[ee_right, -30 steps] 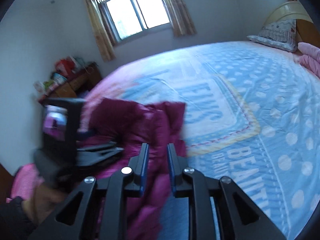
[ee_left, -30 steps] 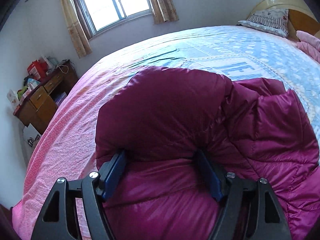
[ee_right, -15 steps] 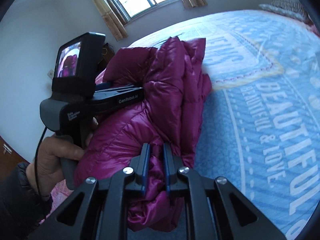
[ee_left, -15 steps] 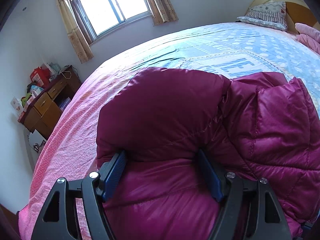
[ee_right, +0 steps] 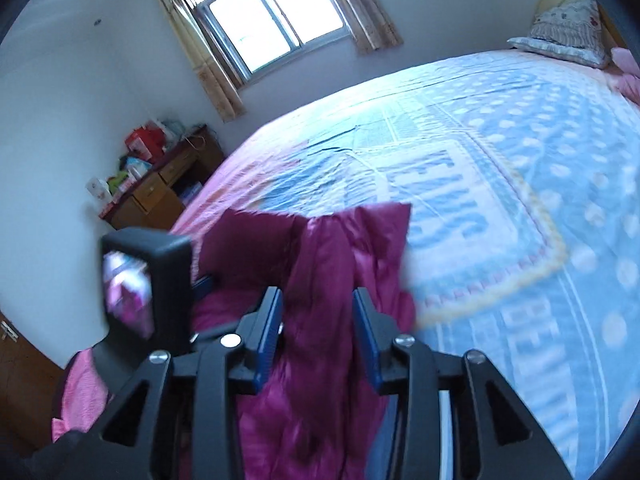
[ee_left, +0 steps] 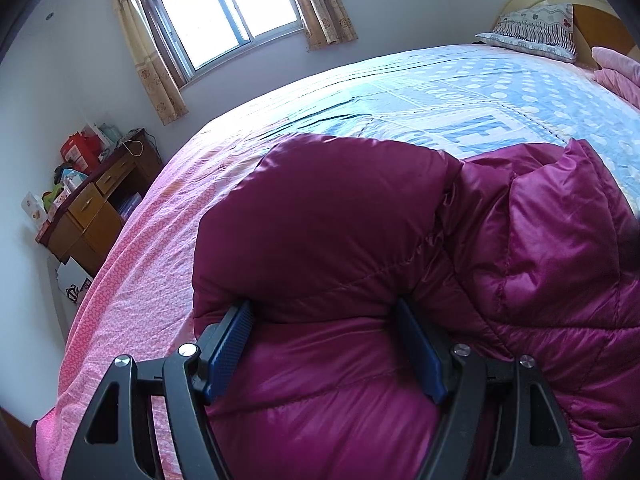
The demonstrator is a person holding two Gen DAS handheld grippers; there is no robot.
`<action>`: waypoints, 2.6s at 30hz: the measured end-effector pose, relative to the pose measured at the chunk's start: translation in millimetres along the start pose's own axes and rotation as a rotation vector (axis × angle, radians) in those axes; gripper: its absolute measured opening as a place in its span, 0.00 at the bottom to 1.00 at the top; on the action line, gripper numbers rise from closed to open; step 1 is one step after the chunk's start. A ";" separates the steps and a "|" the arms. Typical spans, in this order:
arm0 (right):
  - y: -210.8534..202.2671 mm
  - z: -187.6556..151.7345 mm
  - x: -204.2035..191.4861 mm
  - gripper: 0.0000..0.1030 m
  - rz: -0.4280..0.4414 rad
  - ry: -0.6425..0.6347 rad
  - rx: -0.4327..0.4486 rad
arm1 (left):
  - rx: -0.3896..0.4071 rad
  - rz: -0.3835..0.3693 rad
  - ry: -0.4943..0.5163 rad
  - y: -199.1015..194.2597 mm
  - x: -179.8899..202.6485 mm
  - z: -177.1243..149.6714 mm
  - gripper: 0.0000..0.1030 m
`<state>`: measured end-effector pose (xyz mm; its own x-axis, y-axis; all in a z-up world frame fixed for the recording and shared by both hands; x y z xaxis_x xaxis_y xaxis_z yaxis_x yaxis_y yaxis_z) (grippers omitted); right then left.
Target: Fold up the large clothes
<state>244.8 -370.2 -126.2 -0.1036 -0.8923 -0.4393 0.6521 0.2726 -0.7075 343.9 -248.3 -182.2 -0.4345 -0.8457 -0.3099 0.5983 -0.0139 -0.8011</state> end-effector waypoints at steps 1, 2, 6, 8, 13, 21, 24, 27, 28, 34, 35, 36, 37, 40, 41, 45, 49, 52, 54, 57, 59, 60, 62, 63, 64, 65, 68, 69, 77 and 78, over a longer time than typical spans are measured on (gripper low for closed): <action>13.1 8.1 -0.2 0.32 -0.025 -0.010 -0.023 | 0.000 0.000 -0.001 -0.1 -0.4 0.1 0.72; 22.3 10.5 1.3 0.21 -0.071 -0.012 -0.041 | -0.001 0.001 -0.001 0.0 -0.3 0.2 0.72; 54.1 8.8 12.9 0.18 -0.118 -0.013 -0.101 | -0.004 0.005 -0.004 0.4 -0.9 1.4 0.72; 68.9 6.4 21.3 0.17 -0.107 0.003 -0.112 | -0.005 0.012 -0.002 1.0 0.0 2.1 0.72; 79.4 7.9 28.1 0.15 -0.096 0.047 -0.132 | -0.011 0.043 0.000 2.6 4.1 4.1 0.72; 74.5 3.7 26.8 0.15 -0.063 0.072 -0.138 | -0.012 0.039 0.004 4.5 2.3 2.7 0.73; 57.1 -8.2 34.2 0.21 -0.001 0.117 -0.076 | -0.010 0.039 0.005 4.5 1.8 2.0 0.73; 23.6 -34.1 36.1 0.62 0.055 0.146 0.039 | -0.011 0.036 0.001 4.4 0.7 1.5 0.73; 14.5 -40.4 38.9 0.83 0.054 0.170 0.068 | -0.011 0.037 0.001 4.2 0.7 1.5 0.73; 10.6 -48.0 57.7 0.97 0.069 0.271 0.084 | -0.003 0.027 -0.010 3.0 -2.4 2.1 0.73; 14.4 -46.0 51.7 0.91 0.072 0.240 0.069 | -0.003 0.025 -0.012 3.2 -3.1 2.4 0.73; 23.2 -43.5 41.6 0.77 0.093 0.188 0.029 | -0.003 0.024 -0.013 3.0 -3.7 2.4 0.73; 35.0 -41.7 33.7 0.73 0.083 0.151 -0.028 | -0.002 0.026 -0.014 2.8 -4.1 2.6 0.73; 43.6 -38.4 28.2 0.73 0.048 0.121 -0.055 | 0.005 0.019 -0.023 2.3 -7.1 1.5 0.73; 44.8 -38.7 28.5 0.73 0.048 0.123 -0.060 | 0.006 0.016 -0.026 2.3 -7.6 1.4 0.73; 46.0 -39.9 25.4 0.73 0.018 0.105 -0.063 | 0.006 0.015 -0.026 2.6 -8.5 1.4 0.73; 48.4 -40.5 18.8 0.73 -0.013 0.072 -0.074 | 0.002 0.017 -0.039 3.3 -11.4 1.6 0.77; 49.7 -42.1 13.0 0.48 0.028 0.057 -0.077 | -0.004 0.008 -0.052 3.1 -13.8 1.5 0.81; 49.3 -43.9 10.7 0.40 0.048 0.046 -0.075 | -0.009 -0.020 -0.068 1.6 -17.7 0.1 0.83; 48.7 -43.5 12.3 0.40 0.059 0.052 -0.072 | -0.007 -0.080 -0.129 -4.3 -31.6 -5.3 0.86; 49.6 -42.9 12.9 0.41 0.064 0.056 -0.071 | 0.013 -0.153 -0.218 -10.4 -48.9 -11.8 0.87; 49.8 -43.2 12.8 0.41 0.065 0.057 -0.071 | 0.014 -0.188 -0.259 -11.3 -56.8 -15.1 0.88; 47.2 -46.2 15.5 0.42 0.066 0.059 -0.071 | -0.013 -0.291 -0.373 -6.1 -76.4 -26.3 0.93; 48.0 -45.1 13.3 0.42 0.066 0.060 -0.071 | -0.030 -0.347 -0.412 -1.6 -81.7 -31.4 0.93; 47.5 -44.5 14.6 0.43 0.067 0.060 -0.071 | -0.050 -0.433 -0.462 4.6 -88.6 -37.8 0.93; 47.2 -44.8 15.1 0.43 0.069 0.061 -0.071 | -0.064 -0.547 -0.539 11.6 -97.9 -46.5 0.93; 45.3 -43.6 17.7 0.44 0.078 0.067 -0.072 | -0.078 -0.733 -0.742 21.7 -122.0 -69.6 0.93; 45.3 -43.7 18.1 0.44 0.080 0.069 -0.072 | -0.078 -0.748 -0.772 22.3 -127.3 -73.1 0.93; 44.6 -40.9 28.9 0.45 0.109 0.084 -0.073 | -0.136 -0.896 -0.733 24.0 -128.6 -73.7 0.93; 44.3 -40.6 30.4 0.45 0.113 0.086 -0.073 | -0.149 -0.903 -0.722 26.0 -123.8 -71.4 0.94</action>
<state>240.0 -370.6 -193.4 -0.0986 -0.8213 -0.5619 0.6069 0.3978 -0.6881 365.2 -105.9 -201.2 -0.1495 -0.6683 0.7287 0.1612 -0.7436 -0.6489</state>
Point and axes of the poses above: each gripper's, at about its wrist camera, not at the fingertips, and y roughly the way its jaws point, x to its right, z to its top, the point moved 4 cm from there along y, roughly the way its jaws point, and after that the axes turned 13 degrees about -x, right-handed, at the moved point
